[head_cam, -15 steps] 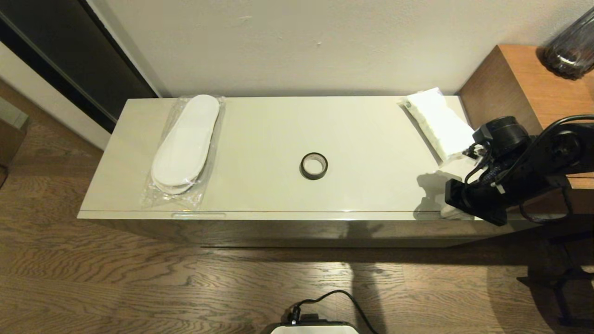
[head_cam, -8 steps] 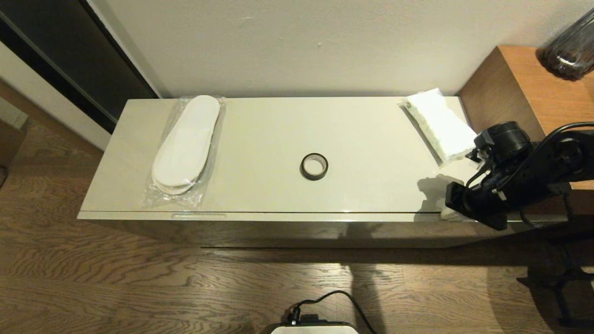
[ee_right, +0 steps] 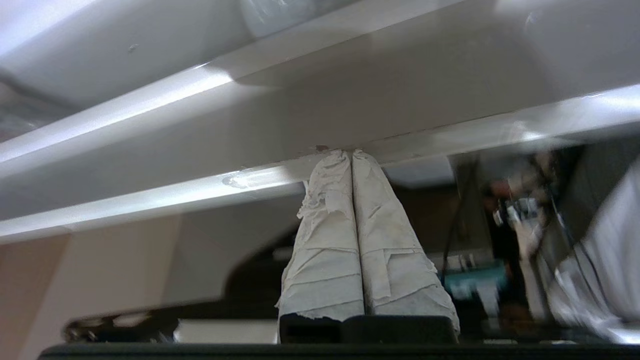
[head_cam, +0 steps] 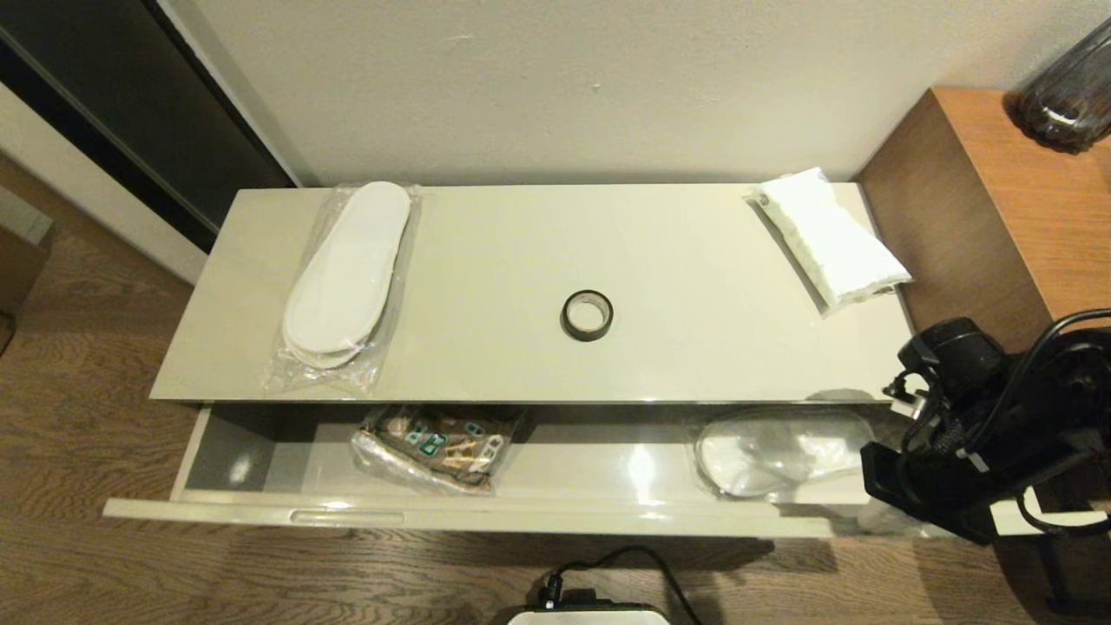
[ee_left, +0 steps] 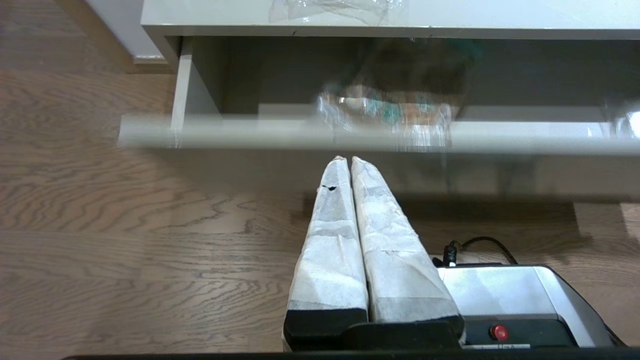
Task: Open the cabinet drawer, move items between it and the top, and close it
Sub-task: Open the drawer
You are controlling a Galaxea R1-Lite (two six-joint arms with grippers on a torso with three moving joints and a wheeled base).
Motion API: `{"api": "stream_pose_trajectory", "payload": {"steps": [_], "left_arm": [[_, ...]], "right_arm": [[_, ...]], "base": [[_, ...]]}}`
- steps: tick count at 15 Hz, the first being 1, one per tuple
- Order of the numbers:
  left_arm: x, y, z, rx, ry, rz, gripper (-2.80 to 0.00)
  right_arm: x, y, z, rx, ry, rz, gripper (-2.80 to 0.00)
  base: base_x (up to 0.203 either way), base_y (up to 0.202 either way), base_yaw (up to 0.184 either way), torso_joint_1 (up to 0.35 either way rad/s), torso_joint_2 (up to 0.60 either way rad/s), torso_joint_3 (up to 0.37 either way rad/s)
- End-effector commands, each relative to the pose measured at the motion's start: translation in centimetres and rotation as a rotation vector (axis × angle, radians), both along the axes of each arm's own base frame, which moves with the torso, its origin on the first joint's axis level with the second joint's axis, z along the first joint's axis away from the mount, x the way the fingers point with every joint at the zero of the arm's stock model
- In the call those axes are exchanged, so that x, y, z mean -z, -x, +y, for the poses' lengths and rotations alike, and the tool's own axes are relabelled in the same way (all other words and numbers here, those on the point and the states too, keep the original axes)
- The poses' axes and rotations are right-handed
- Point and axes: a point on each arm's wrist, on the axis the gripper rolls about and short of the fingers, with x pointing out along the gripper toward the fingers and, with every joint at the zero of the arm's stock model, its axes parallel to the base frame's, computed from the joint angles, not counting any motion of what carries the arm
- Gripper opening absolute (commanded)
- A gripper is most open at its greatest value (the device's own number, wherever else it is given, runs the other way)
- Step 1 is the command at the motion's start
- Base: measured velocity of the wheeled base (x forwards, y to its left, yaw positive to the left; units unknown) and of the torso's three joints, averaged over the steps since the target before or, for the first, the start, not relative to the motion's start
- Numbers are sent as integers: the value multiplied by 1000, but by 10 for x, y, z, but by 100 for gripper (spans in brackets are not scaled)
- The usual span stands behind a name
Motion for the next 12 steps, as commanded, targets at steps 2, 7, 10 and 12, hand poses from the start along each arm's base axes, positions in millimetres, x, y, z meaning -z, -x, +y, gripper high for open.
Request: {"api": "stream_pose_trajectory", "payload": {"steps": [2, 7, 10, 12], "left_arm": [[0, 0, 0, 0, 2, 1, -280], [0, 0, 0, 0, 0, 1, -280], [0, 0, 0, 0, 0, 1, -280], [0, 0, 0, 0, 0, 1, -280]], "right_arm": [[-33, 53, -5, -9, -31, -127, -280], [-83, 82, -6, -36, -22, -263, -280], [-118, 24, 5, 5, 85, -380, -280], [-133, -22, 15, 44, 165, -449, -280]], "base": [[0, 0, 0, 0, 0, 0], [0, 0, 0, 0, 0, 0], [0, 0, 0, 0, 0, 0], [0, 0, 0, 0, 0, 0]]}}
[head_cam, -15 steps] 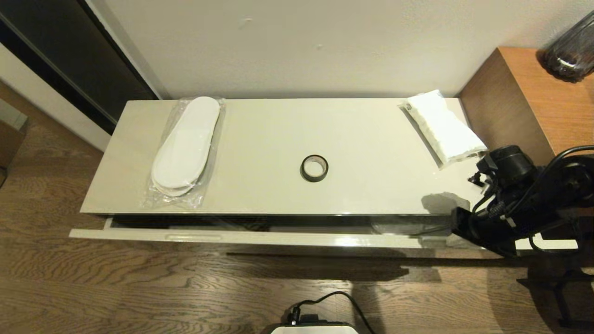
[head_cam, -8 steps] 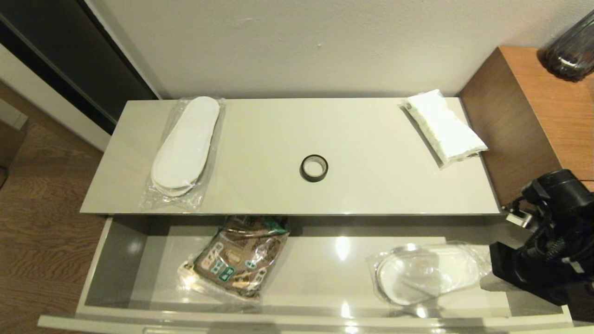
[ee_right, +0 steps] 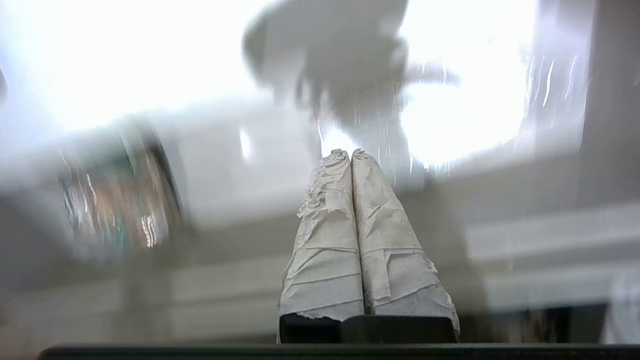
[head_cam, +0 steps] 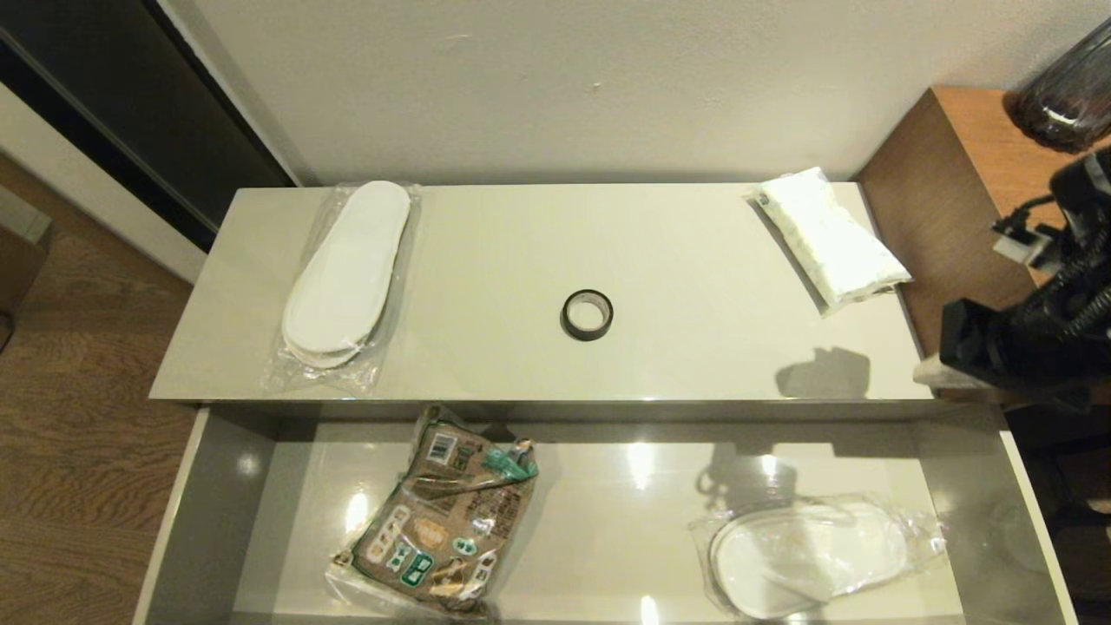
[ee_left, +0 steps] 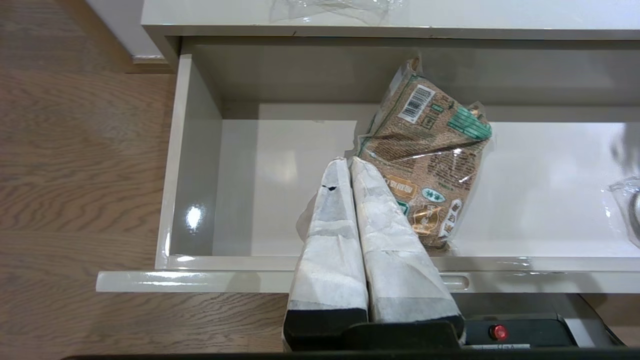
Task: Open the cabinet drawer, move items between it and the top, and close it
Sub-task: Open the drawer, then pick up the tissue on the table
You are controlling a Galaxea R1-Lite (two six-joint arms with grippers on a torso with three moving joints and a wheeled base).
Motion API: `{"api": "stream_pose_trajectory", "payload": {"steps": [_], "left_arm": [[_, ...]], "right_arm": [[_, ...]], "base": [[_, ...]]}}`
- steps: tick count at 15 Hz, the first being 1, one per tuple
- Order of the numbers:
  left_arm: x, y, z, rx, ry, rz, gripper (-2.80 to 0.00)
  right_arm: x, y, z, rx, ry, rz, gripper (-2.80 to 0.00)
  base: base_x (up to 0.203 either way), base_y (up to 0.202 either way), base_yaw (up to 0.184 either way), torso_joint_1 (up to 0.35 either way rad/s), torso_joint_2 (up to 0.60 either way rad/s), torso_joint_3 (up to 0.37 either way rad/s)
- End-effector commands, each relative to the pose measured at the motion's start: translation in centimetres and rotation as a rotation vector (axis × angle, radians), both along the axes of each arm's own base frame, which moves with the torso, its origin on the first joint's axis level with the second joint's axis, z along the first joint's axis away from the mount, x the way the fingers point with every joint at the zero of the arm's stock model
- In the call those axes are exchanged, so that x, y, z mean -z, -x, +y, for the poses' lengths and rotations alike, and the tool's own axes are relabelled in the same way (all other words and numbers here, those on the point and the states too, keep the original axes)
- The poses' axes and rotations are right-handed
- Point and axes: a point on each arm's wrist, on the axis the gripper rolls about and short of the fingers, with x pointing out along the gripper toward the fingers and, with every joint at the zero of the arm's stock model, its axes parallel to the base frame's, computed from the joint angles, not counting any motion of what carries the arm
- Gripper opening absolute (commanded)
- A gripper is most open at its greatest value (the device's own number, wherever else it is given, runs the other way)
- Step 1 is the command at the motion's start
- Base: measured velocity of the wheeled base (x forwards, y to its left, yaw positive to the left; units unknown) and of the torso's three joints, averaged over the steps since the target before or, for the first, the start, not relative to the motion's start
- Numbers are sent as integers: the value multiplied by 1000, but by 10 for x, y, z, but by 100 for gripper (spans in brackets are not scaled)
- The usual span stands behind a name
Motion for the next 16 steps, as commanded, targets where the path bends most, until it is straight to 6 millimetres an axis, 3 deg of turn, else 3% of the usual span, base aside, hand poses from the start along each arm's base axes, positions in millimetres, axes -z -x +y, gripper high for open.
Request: {"api": "stream_pose_trajectory", "payload": {"steps": [1, 4, 5, 9, 16], "left_arm": [[0, 0, 0, 0, 1, 1, -280], [0, 0, 0, 0, 0, 1, -280], [0, 0, 0, 0, 1, 1, -280], [0, 0, 0, 0, 0, 1, -280], [0, 0, 0, 0, 1, 1, -280]], "right_arm": [[-3, -63, 17, 55, 86, -31, -280], [-1, -110, 39, 169, 303, -95, -273], [6, -120, 45, 194, 366, -93, 0], [19, -157, 57, 255, 529, -214, 0], [18, -173, 62, 210, 613, -314, 0]], "base": [[0, 0, 0, 0, 0, 0], [0, 0, 0, 0, 0, 0], [0, 0, 0, 0, 0, 0], [0, 0, 0, 0, 0, 0], [0, 0, 0, 0, 0, 0]]}}
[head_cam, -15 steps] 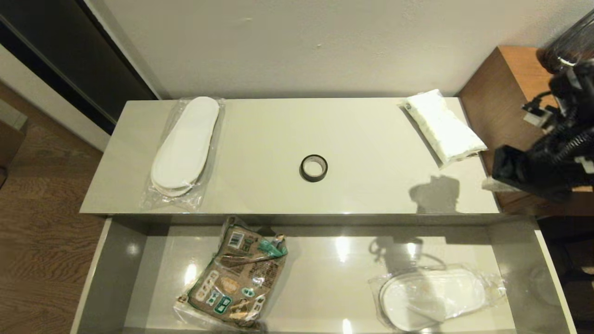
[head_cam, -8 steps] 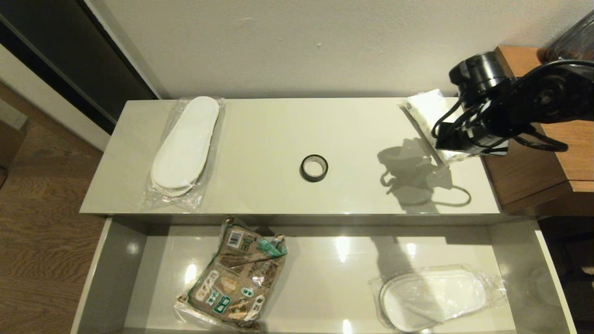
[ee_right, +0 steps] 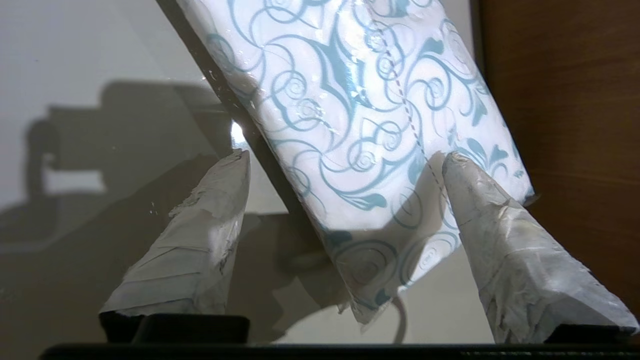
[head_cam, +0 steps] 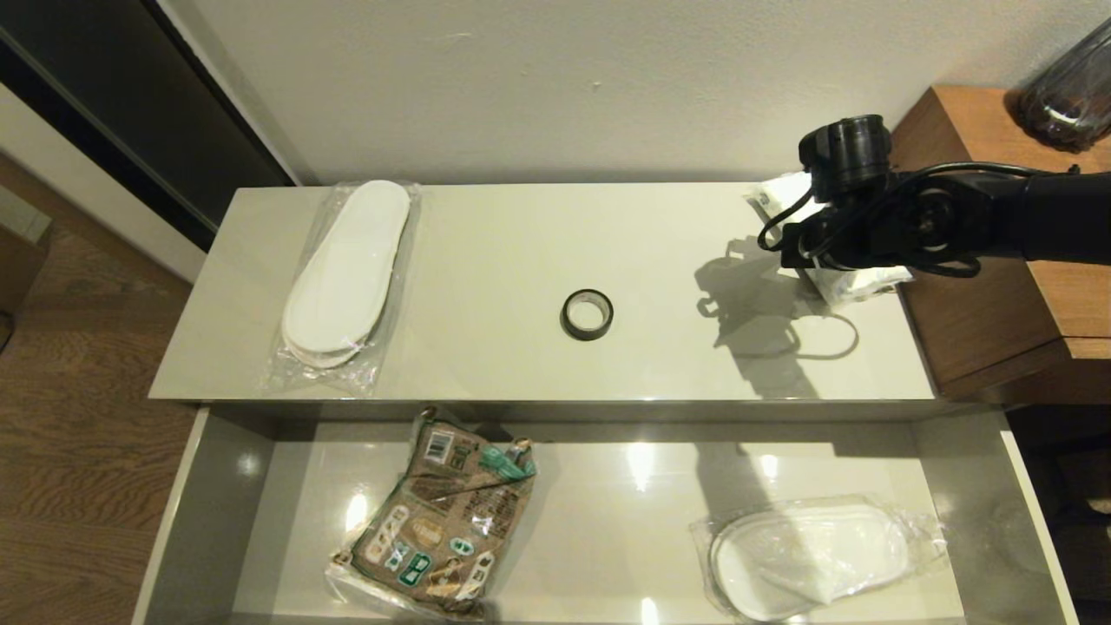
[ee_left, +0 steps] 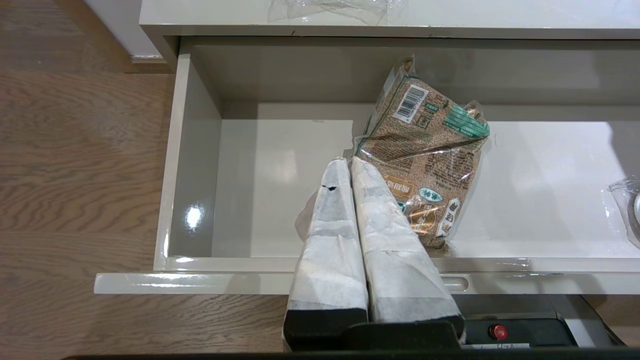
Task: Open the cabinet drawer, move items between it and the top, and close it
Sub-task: Pick up the tissue on the table
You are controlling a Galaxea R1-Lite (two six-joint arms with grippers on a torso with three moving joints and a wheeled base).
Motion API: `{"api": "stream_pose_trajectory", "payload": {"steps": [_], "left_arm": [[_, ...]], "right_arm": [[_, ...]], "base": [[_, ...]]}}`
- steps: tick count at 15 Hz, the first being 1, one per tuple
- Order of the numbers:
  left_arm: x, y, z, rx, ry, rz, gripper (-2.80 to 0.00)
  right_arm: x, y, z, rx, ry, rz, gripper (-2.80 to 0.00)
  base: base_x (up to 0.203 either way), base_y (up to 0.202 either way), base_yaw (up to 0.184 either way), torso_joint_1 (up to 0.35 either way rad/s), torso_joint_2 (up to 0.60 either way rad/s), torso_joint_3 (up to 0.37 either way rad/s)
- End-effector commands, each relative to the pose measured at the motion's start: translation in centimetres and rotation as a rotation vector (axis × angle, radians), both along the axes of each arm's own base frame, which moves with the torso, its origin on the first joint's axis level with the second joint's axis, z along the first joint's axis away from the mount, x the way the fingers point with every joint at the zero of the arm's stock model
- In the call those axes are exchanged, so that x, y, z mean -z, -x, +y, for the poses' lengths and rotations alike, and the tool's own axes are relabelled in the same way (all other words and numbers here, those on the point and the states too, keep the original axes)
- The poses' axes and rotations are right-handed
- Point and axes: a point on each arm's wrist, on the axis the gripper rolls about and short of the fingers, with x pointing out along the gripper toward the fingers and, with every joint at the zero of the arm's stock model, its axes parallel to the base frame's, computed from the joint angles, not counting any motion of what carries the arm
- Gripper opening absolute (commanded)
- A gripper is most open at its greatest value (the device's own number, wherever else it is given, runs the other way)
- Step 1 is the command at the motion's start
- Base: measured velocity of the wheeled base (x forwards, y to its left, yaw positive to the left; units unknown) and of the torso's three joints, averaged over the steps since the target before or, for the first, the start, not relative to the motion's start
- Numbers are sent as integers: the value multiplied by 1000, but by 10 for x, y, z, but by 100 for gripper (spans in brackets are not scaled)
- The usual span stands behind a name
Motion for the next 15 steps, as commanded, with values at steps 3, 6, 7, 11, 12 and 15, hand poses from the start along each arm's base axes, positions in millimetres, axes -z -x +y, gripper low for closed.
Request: {"api": "stream_pose_trajectory", "payload": {"steps": [3, 6, 7, 11, 12, 15], "left_arm": [[0, 0, 0, 0, 0, 1, -280], [0, 0, 0, 0, 1, 1, -280], [0, 0, 0, -1, 1, 1, -280], [0, 0, 0, 0, 0, 1, -280], [0, 0, 0, 0, 0, 1, -280], [0, 0, 0, 0, 0, 1, -280]], "right_arm": [[22, -13, 2, 20, 33, 45, 0], [27, -19, -1, 40, 41, 35, 0], [26, -23, -1, 55, 49, 11, 0], [22, -25, -2, 68, 69, -13, -280], [23, -25, -2, 70, 69, -12, -280], [22, -19, -3, 72, 60, 1, -280]], "base": [[0, 0, 0, 0, 0, 0], [0, 0, 0, 0, 0, 0], [0, 0, 0, 0, 0, 0], [0, 0, 0, 0, 0, 0], [0, 0, 0, 0, 0, 0], [0, 0, 0, 0, 0, 0]]}}
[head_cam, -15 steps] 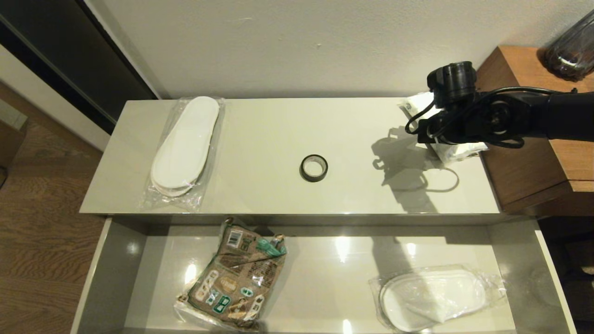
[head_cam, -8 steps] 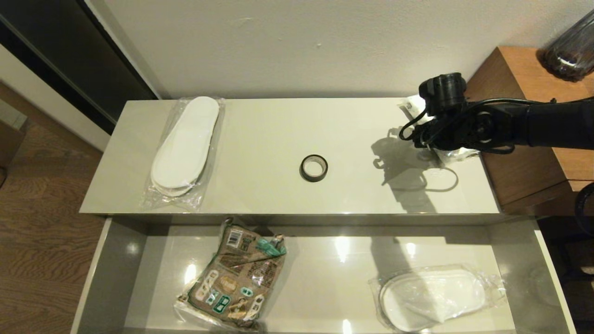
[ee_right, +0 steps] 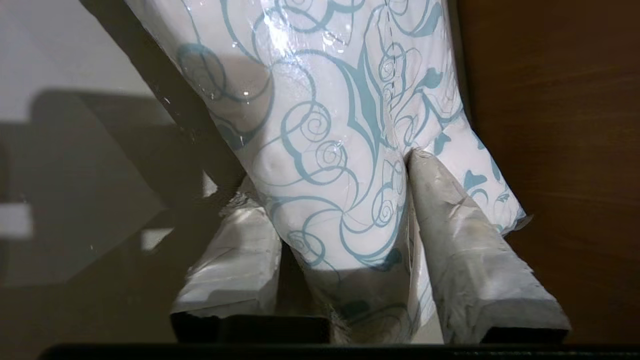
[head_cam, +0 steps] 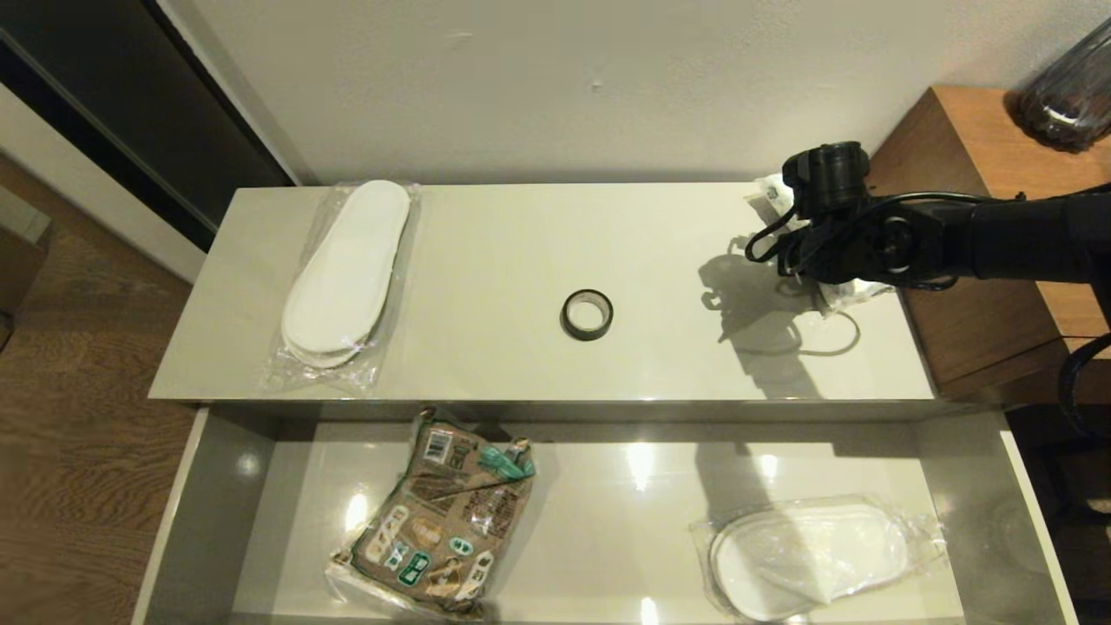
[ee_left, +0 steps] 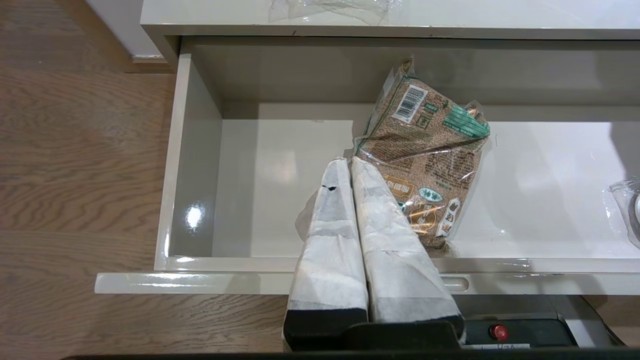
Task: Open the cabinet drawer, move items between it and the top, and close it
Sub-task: Pick up the tissue on the table
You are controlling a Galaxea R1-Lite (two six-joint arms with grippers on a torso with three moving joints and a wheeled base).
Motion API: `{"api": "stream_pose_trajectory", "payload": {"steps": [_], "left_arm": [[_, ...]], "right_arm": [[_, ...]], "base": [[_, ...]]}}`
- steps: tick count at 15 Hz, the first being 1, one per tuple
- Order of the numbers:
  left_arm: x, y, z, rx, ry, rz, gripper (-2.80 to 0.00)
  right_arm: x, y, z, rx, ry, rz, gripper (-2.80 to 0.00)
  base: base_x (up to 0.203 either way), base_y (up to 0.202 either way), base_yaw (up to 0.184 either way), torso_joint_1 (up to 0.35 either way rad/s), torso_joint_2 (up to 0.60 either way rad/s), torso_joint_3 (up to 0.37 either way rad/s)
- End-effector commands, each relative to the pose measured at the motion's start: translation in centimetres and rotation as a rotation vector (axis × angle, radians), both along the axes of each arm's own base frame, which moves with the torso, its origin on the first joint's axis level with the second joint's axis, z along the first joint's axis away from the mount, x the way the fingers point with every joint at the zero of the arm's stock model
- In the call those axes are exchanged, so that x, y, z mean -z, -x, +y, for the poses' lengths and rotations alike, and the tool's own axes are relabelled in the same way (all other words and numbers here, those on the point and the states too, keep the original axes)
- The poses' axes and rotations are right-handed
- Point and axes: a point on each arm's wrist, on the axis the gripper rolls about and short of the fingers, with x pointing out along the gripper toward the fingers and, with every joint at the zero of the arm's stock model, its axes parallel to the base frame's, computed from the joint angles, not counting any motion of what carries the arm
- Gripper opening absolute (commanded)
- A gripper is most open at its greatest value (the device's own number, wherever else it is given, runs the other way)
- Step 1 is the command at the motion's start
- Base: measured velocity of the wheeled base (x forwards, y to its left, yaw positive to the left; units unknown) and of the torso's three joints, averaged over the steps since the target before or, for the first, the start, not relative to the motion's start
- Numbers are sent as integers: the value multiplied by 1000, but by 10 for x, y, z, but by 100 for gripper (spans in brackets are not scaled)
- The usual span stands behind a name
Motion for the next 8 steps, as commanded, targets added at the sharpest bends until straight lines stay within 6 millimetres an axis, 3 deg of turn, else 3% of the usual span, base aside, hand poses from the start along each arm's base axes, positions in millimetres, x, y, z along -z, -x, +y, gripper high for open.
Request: {"api": "stream_pose_trajectory", "payload": {"steps": [1, 4, 8], "left_arm": [[0, 0, 0, 1, 1, 1, -280], [0, 0, 0, 1, 1, 1, -280], [0, 0, 0, 1, 0, 1, -280]], "right_arm": [[-6, 10, -2, 8, -16, 0, -280], [-35, 44, -9, 4, -80, 16, -280], [-75, 121, -23, -150, -229, 216, -280]], "base": [[0, 0, 0, 0, 0, 0], [0, 0, 0, 0, 0, 0], [0, 0, 0, 0, 0, 0]]}}
